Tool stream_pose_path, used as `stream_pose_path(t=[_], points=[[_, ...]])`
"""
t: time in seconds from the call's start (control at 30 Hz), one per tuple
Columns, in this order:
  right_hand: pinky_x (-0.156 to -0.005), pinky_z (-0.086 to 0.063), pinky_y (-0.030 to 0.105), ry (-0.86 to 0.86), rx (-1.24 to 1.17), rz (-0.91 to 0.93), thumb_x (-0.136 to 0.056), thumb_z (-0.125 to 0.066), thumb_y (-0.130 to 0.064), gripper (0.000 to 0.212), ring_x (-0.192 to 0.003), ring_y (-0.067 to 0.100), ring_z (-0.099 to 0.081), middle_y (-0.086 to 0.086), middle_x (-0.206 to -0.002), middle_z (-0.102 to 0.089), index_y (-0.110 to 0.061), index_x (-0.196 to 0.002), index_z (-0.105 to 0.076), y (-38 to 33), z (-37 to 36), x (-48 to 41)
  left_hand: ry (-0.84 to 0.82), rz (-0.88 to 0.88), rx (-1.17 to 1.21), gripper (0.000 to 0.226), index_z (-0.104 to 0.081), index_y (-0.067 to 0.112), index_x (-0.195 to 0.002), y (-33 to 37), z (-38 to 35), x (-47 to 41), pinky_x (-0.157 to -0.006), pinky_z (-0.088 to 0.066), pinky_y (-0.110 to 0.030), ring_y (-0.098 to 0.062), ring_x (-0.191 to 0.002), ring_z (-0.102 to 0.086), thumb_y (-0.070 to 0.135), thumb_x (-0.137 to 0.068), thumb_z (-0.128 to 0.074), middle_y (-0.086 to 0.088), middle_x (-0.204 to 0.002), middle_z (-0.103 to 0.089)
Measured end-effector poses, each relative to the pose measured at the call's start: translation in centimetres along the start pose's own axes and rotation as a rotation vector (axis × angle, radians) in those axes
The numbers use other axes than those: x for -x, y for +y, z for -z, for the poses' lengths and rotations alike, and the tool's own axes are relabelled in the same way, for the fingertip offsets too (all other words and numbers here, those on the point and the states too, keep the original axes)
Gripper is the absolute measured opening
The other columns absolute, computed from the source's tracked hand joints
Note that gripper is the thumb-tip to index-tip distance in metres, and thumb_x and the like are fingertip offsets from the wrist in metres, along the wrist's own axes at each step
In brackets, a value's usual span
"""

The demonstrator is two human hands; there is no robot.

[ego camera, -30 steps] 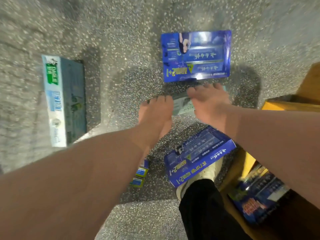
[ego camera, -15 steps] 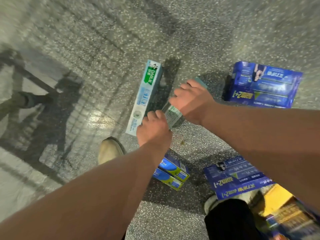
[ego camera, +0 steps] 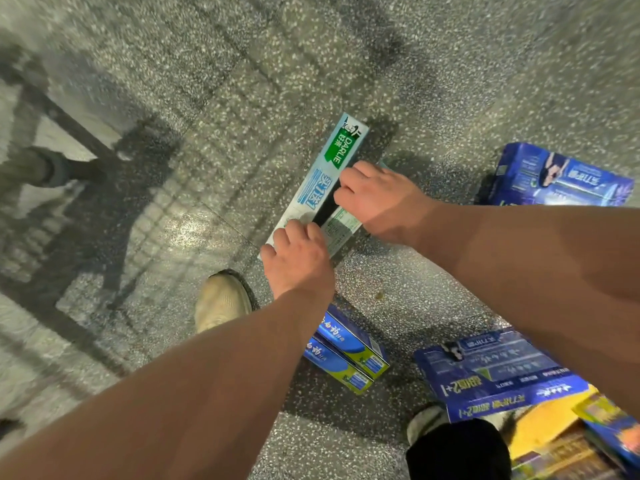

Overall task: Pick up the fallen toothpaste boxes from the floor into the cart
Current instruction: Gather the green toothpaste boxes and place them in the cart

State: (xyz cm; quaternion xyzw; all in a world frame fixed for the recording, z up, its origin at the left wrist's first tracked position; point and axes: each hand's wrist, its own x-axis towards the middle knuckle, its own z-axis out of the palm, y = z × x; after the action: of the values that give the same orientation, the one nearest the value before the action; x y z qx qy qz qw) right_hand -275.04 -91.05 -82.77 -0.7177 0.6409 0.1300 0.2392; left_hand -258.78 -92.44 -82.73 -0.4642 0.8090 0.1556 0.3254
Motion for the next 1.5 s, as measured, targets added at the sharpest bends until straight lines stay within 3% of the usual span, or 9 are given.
stream_pose_path(t=[0.2,0.3,0.5,0.57,0.67,0.9,1.1,1.27,1.5], points=[[-0.099,-0.044,0.041,0.067,0.061,0.052,-0.072,-0.06,0.01,0.044,-0.106,0.023,-0.045,0.003,-0.106,-0.046,-0.016,-0.106,-0.05,0.7,0.3,-0.6,0.006,0.066,0.152,0.095,-0.002,0.017,-0.148,-0.2,0.0,-0.4,-0.122,-0.015,-0.055,-0.034,-0.153,-0.005,0.046,-0.089,-0.07,-0.013,-0.164,-0.001],[-0.094,-0.044,0.038,0.061,0.085,0.064,-0.07,-0.06,0.011,0.043,-0.104,0.023,-0.044,0.003,-0.104,-0.042,-0.014,-0.105,-0.051,1.5,0.8,-0.8,-0.006,0.083,0.239,0.114,0.015,0.02,-0.151,-0.4,0.1,-1.3,-0.124,-0.015,-0.053,-0.031,-0.154,-0.009,0.044,-0.086,-0.075,-0.01,-0.166,-0.007],[-0.118,-0.018,0.06,0.053,0.186,0.04,-0.068,-0.071,0.008,0.106,-0.149,0.037,-0.013,0.008,-0.163,-0.013,-0.028,-0.153,-0.02,2.1,0.9,-2.0,-0.059,0.062,0.194,0.135,0.014,0.009,-0.156,0.0,0.5,-2.2,-0.117,-0.028,-0.046,-0.031,-0.144,-0.025,0.057,-0.074,-0.082,-0.013,-0.156,-0.018],[-0.119,-0.002,0.065,-0.065,0.22,0.06,-0.074,-0.071,0.004,0.115,-0.152,0.039,0.009,0.006,-0.167,0.004,-0.032,-0.158,-0.001,1.5,0.8,-2.8,-0.062,0.061,0.174,0.13,0.009,0.009,-0.153,0.3,0.3,-2.3,-0.116,-0.03,-0.047,-0.033,-0.143,-0.025,0.064,-0.073,-0.078,-0.014,-0.155,-0.017],[-0.118,0.005,0.065,-0.088,0.288,0.055,-0.074,-0.078,-0.005,0.114,-0.152,0.041,0.008,0.012,-0.164,-0.01,-0.03,-0.158,-0.004,0.3,-0.3,-3.7,-0.049,0.085,0.184,0.126,0.005,0.009,-0.15,0.6,-0.3,-2.4,-0.118,-0.03,-0.048,-0.033,-0.144,-0.024,0.069,-0.073,-0.075,-0.015,-0.154,-0.018],[-0.121,-0.004,0.061,-0.014,0.394,0.089,-0.063,-0.081,-0.012,0.093,-0.136,0.044,-0.035,0.016,-0.136,-0.047,-0.018,-0.144,-0.035,0.7,-1.3,-3.3,-0.053,0.141,0.156,0.133,0.016,0.009,-0.156,1.5,-0.7,-2.6,-0.111,-0.031,-0.048,-0.029,-0.143,-0.029,0.063,-0.076,-0.076,-0.009,-0.157,-0.022],[-0.102,-0.037,0.052,0.081,0.277,0.048,-0.062,-0.069,-0.01,0.064,-0.097,0.032,-0.051,0.01,-0.1,-0.054,-0.01,-0.123,-0.049,0.9,0.1,1.1,-0.07,-0.066,0.047,0.11,-0.008,0.013,-0.149,0.9,2.1,-1.2,-0.099,-0.039,-0.047,-0.029,-0.128,-0.041,0.047,-0.074,-0.08,-0.008,-0.139,-0.036],[-0.108,-0.032,0.042,-0.107,0.149,-0.023,-0.069,-0.07,-0.018,0.078,-0.112,0.021,-0.042,-0.001,-0.118,-0.044,-0.018,-0.139,-0.033,-0.8,9.6,5.9,-0.09,-0.224,0.038,0.103,-0.012,0.014,-0.147,-1.0,9.6,4.0,-0.101,-0.038,-0.046,-0.027,-0.125,-0.041,0.038,-0.07,-0.077,-0.004,-0.136,-0.035],[-0.085,-0.041,0.039,-0.154,0.161,-0.155,-0.059,-0.068,-0.021,0.065,-0.096,0.025,-0.056,0.002,-0.106,-0.053,-0.016,-0.12,-0.047,-4.5,31.3,14.0,-0.035,-0.388,-0.008,0.093,-0.016,0.017,-0.143,-4.3,29.1,14.7,-0.105,-0.036,-0.049,-0.028,-0.126,-0.041,0.038,-0.074,-0.074,-0.004,-0.134,-0.037]])
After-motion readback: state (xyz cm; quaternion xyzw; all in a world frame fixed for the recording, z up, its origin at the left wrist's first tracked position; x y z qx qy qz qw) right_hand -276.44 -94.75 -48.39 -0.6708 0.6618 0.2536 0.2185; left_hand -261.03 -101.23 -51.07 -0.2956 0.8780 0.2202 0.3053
